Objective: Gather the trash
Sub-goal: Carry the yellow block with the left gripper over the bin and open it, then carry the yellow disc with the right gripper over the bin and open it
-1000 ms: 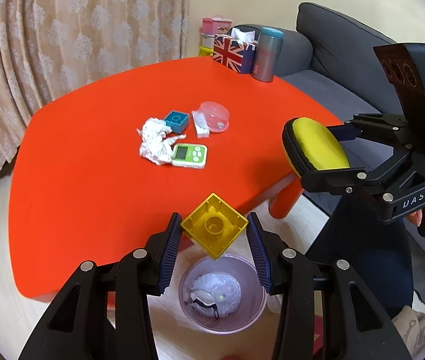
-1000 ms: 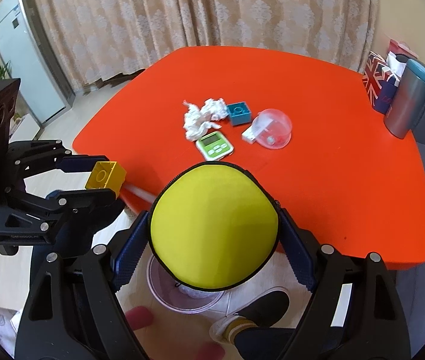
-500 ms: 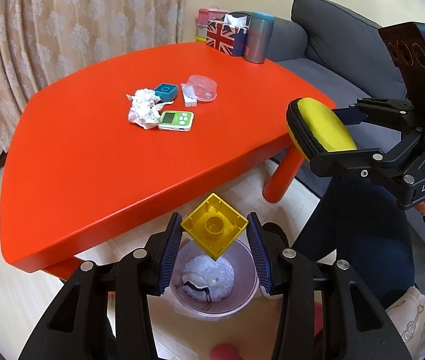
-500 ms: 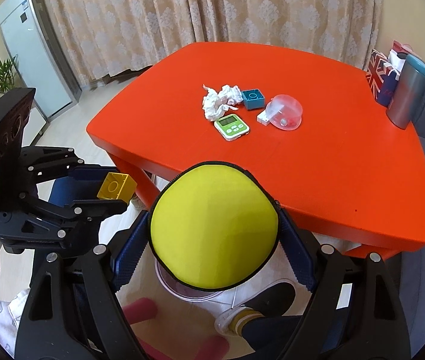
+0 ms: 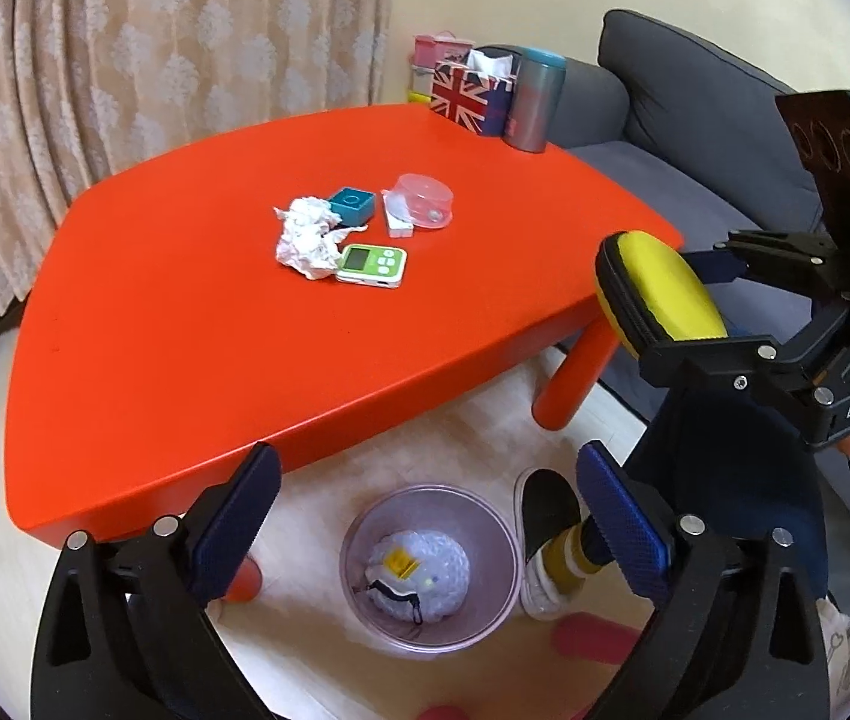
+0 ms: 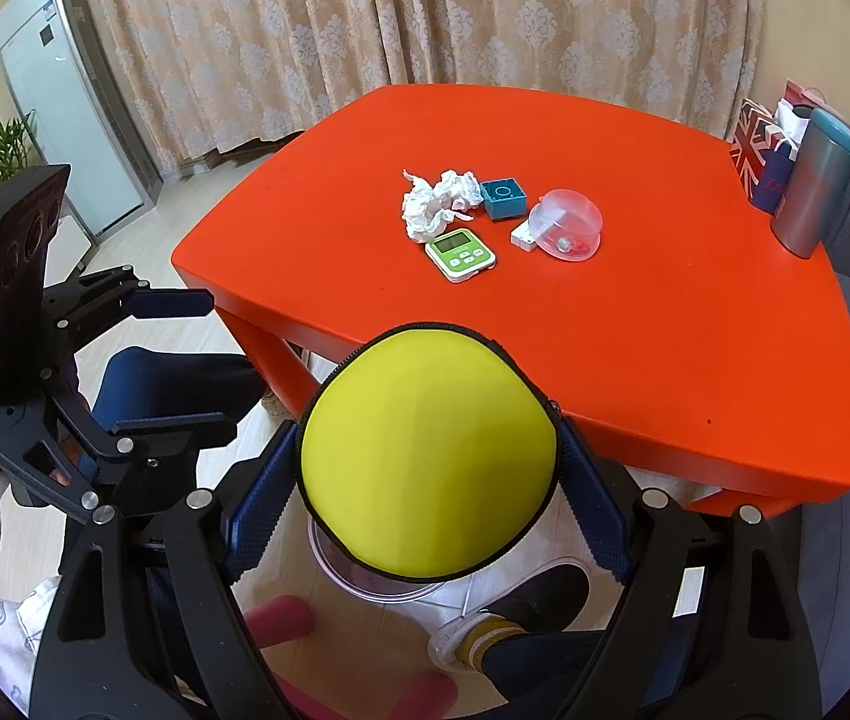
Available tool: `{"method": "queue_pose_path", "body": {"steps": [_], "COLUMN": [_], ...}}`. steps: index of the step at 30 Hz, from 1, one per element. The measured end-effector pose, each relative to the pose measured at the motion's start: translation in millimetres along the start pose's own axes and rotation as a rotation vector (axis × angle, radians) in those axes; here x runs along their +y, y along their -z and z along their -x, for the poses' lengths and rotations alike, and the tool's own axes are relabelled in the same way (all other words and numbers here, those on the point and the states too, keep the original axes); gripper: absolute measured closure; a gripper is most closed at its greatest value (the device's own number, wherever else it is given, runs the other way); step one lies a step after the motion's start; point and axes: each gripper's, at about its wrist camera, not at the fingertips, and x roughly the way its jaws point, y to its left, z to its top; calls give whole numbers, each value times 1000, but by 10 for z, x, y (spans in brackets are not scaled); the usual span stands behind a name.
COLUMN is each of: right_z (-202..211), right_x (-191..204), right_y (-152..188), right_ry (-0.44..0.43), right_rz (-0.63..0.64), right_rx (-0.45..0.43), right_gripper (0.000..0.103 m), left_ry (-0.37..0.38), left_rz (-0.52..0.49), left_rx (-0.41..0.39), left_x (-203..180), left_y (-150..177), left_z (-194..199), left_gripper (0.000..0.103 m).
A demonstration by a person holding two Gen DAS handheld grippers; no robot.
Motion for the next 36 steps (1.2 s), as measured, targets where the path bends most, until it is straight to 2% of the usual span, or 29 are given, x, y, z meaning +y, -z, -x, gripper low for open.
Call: {"method": "queue_pose_path", "body": {"steps": [17, 32, 34, 36], "right_z": [-37, -299, -311, -303], "right_x": [66, 412, 413, 389], "right_y": [-20, -76, -92, -104], "right_ry": [-15, -111, -105, -97], "right_rz": [13, 84, 83, 68], "right_rx": [5, 34, 34, 24], "right_gripper": [21, 20, 17, 9], "left_ry": [-36, -72, -77, -78], "left_rz": [34, 106, 108, 109], "left_rx": [-27, -58, -60, -60], "left_x": [137, 423, 441, 451], "left_y": [48, 182, 184, 182], "left_z": [177, 427, 437, 436], "left_gripper": [8, 8, 8, 8]}}
